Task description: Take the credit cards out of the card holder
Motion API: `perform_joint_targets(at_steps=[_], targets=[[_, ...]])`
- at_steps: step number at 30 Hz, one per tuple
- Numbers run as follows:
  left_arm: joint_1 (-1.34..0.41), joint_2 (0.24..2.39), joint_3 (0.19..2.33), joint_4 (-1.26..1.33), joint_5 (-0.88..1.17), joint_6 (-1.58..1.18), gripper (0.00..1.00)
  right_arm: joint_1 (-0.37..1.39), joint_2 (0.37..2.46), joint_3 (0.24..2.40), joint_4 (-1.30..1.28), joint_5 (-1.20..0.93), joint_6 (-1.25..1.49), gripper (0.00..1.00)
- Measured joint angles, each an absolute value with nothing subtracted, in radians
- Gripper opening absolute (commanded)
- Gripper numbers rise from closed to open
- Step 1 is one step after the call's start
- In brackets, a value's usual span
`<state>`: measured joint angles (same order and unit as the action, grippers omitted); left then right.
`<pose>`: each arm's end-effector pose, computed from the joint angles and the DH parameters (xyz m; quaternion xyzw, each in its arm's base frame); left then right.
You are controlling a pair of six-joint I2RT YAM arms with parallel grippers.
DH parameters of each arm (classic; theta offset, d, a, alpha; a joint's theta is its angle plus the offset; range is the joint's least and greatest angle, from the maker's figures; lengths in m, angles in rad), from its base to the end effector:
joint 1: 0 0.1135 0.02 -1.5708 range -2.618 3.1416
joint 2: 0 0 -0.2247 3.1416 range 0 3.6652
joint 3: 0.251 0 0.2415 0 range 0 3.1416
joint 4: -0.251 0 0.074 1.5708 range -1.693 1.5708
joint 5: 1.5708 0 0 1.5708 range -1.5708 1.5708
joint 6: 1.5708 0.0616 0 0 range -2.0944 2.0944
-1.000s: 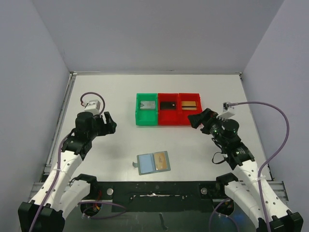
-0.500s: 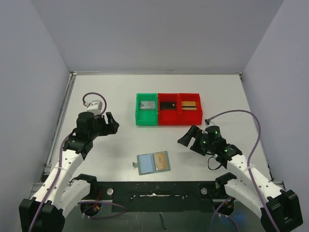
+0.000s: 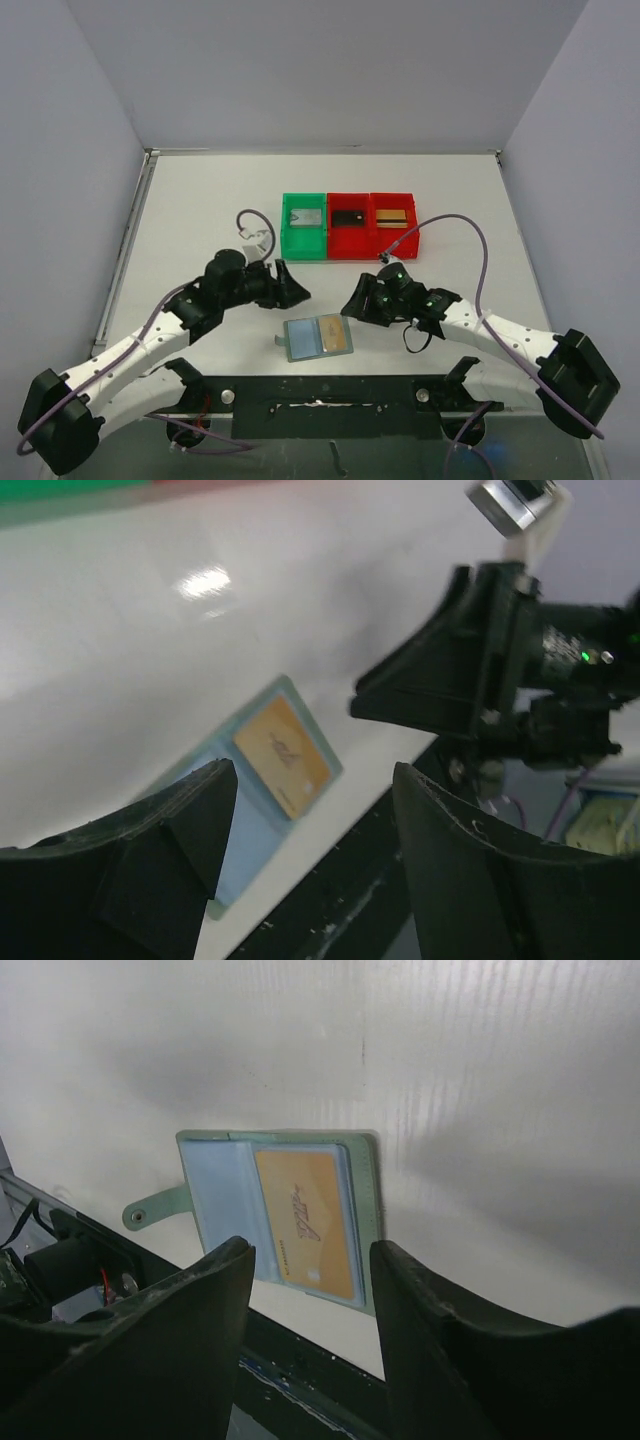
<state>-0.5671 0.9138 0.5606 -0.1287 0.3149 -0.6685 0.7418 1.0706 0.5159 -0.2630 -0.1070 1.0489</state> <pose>0.1926 -0.1453 0.2053 0.0383 0.8479 -0.4056 0.3393 0.1689 0.1637 0.1398 0.1226 0.9207 0.3177 0.1908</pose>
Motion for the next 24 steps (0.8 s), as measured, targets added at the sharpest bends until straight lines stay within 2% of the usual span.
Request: perform_joint_targets(at_steps=[3, 7, 24], targets=[[-0.748, 0.950, 0.550, -0.079, 0.270, -0.761, 0.57, 0.781, 1.140, 0.535, -0.237, -0.101, 1.065, 0.46], [-0.827, 0.993, 0.486, -0.015, 0.213, -0.889, 0.56, 0.814, 1.206, 0.548, -0.217, -0.095, 1.084, 0.42], [-0.903, 1.190, 0.405, 0.141, 0.157, -1.100, 0.45, 0.828, 1.329, 0.540, -0.127, -0.084, 1.116, 0.29]])
